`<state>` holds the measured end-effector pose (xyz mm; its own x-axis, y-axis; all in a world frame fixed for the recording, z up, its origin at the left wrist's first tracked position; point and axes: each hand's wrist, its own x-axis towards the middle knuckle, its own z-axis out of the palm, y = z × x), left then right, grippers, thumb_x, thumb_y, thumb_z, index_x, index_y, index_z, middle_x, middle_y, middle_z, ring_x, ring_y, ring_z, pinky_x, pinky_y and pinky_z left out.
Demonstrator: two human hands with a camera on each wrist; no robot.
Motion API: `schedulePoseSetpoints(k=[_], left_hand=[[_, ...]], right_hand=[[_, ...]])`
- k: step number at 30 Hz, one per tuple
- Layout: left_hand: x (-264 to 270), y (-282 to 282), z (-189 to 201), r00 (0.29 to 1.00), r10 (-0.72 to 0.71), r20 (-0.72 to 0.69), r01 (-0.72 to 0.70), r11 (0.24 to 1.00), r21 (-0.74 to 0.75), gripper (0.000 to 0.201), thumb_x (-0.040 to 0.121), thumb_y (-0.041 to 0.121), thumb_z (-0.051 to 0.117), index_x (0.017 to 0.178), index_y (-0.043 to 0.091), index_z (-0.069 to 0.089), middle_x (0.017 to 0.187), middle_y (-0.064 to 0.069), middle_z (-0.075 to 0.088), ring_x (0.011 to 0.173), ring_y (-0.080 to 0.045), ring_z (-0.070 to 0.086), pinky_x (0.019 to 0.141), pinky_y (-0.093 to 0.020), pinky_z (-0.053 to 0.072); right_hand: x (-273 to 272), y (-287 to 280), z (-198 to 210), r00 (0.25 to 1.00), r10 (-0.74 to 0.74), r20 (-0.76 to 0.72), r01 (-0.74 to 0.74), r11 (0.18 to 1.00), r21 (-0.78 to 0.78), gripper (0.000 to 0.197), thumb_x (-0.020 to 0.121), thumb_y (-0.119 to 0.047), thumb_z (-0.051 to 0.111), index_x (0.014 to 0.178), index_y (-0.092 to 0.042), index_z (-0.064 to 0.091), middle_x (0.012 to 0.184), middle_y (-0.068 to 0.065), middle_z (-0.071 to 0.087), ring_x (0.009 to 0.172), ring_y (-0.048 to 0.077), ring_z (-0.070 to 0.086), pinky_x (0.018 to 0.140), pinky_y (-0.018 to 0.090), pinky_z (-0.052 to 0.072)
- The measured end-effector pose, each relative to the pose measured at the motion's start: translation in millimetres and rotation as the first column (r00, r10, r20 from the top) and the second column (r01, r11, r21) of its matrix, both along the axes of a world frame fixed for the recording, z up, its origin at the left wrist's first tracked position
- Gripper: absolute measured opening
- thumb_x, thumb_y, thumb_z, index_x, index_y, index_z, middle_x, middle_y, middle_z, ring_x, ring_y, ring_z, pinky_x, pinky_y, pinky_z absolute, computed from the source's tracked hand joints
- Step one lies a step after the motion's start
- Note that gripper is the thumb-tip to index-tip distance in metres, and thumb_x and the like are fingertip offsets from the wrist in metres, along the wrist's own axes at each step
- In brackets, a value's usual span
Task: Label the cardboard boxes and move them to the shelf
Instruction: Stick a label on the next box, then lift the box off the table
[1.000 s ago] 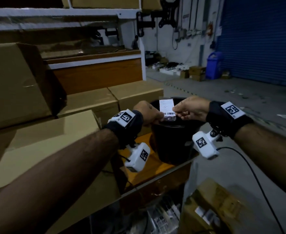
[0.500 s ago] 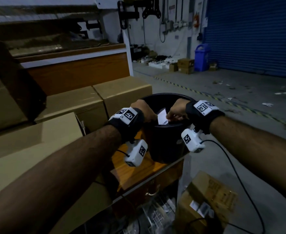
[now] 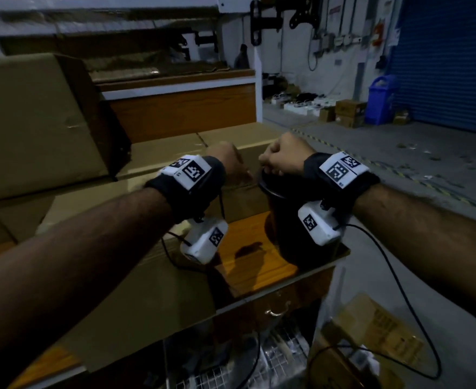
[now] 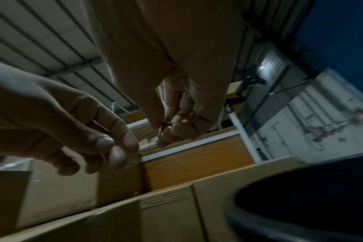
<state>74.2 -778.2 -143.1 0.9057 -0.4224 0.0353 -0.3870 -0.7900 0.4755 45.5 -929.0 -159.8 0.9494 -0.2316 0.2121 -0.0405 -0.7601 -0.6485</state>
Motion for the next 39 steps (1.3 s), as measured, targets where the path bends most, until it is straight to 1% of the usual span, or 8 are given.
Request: schedulePoseSetpoints(k=[9,14,17,23,27,30,34,39], left_hand=[[-10,172,6,0.973,0.227,0.037,-0.221,0.88,0.42,0.063,0.081,0.049,0.068,0.133,0.017,0.052,0.13,-0.004,0.056,0.116,-0.024,0.054,0.098,-0.036,0.045],[-14,244,-20,0.95,0.301,-0.078,-0.203,0.79,0.579,0.07,0.083,0.068,0.049,0.13,0.017,0.047,0.138,-0.009,0.049,0.111,-0.026,0.051,0.085,-0.031,0.039],[-11,264,-39,0.953,0.291,-0.085,-0.194,0.801,0.566,0.091,0.08,0.075,0.038,0.149,0.019,0.021,0.152,-0.013,0.028,0.133,-0.033,0.035,0.105,-0.039,0.035],[-10,276,-61,0.974,0.221,-0.055,-0.179,0.892,0.416,0.106,0.071,0.081,0.04,0.15,0.015,0.015,0.153,-0.009,0.019,0.139,-0.032,0.017,0.113,-0.045,0.024],[-9,280,-61,0.974,0.217,-0.062,-0.184,0.921,0.343,0.117,0.064,0.083,0.051,0.148,0.01,0.017,0.153,-0.005,0.02,0.139,-0.031,0.016,0.114,-0.047,0.024],[-12,279,-60,0.973,0.22,-0.068,-0.19,0.934,0.302,0.116,0.065,0.077,0.06,0.149,0.013,0.014,0.155,-0.002,0.015,0.143,-0.028,0.009,0.116,-0.045,0.02],[-10,283,-61,0.973,0.21,-0.095,-0.171,0.934,0.315,0.128,0.06,0.081,0.059,0.152,0.012,0.003,0.159,-0.002,0.005,0.146,-0.026,0.001,0.118,-0.046,0.016],[-8,286,-64,0.977,0.198,-0.076,-0.171,0.946,0.274,0.127,0.057,0.081,0.062,0.15,0.013,0.01,0.156,-0.002,0.013,0.143,-0.025,0.01,0.117,-0.046,0.02]], right_hand=[[19,150,-5,0.823,0.552,-0.135,-0.566,0.778,-0.273,0.031,0.097,-0.035,0.051,0.119,-0.018,0.065,0.114,0.001,0.066,0.104,0.018,0.06,0.085,0.031,0.046],[41,204,-12,0.679,0.539,-0.499,-0.732,0.442,-0.519,0.065,0.098,-0.054,0.035,0.15,-0.017,0.027,0.156,0.006,0.028,0.14,0.024,0.031,0.114,0.04,0.027],[49,223,-22,0.578,0.556,-0.597,-0.812,0.324,-0.486,0.067,0.101,-0.051,0.026,0.154,-0.015,0.006,0.162,0.003,0.001,0.148,0.019,0.009,0.117,0.031,0.008],[79,237,-33,0.666,0.508,-0.547,-0.738,0.341,-0.582,0.069,0.099,-0.056,0.021,0.154,-0.018,0.002,0.162,0.004,-0.002,0.148,0.02,0.002,0.117,0.039,0.008],[74,234,-37,0.557,0.579,-0.595,-0.812,0.231,-0.536,0.062,0.101,-0.052,0.02,0.153,-0.026,-0.002,0.161,-0.003,-0.009,0.147,0.015,-0.004,0.118,0.04,0.003],[83,229,-36,0.646,0.528,-0.551,-0.752,0.318,-0.577,0.063,0.1,-0.054,0.018,0.153,-0.028,-0.002,0.161,-0.001,-0.008,0.148,0.016,-0.005,0.117,0.041,0.003],[76,234,-43,0.54,0.621,-0.569,-0.814,0.214,-0.54,0.06,0.101,-0.052,0.02,0.152,-0.032,-0.002,0.158,-0.013,-0.012,0.142,0.003,-0.008,0.114,0.033,-0.003],[75,226,-38,0.606,0.569,-0.556,-0.779,0.282,-0.56,0.066,0.099,-0.056,0.021,0.153,-0.027,-0.003,0.16,-0.008,-0.01,0.146,0.01,-0.005,0.117,0.036,0.002]])
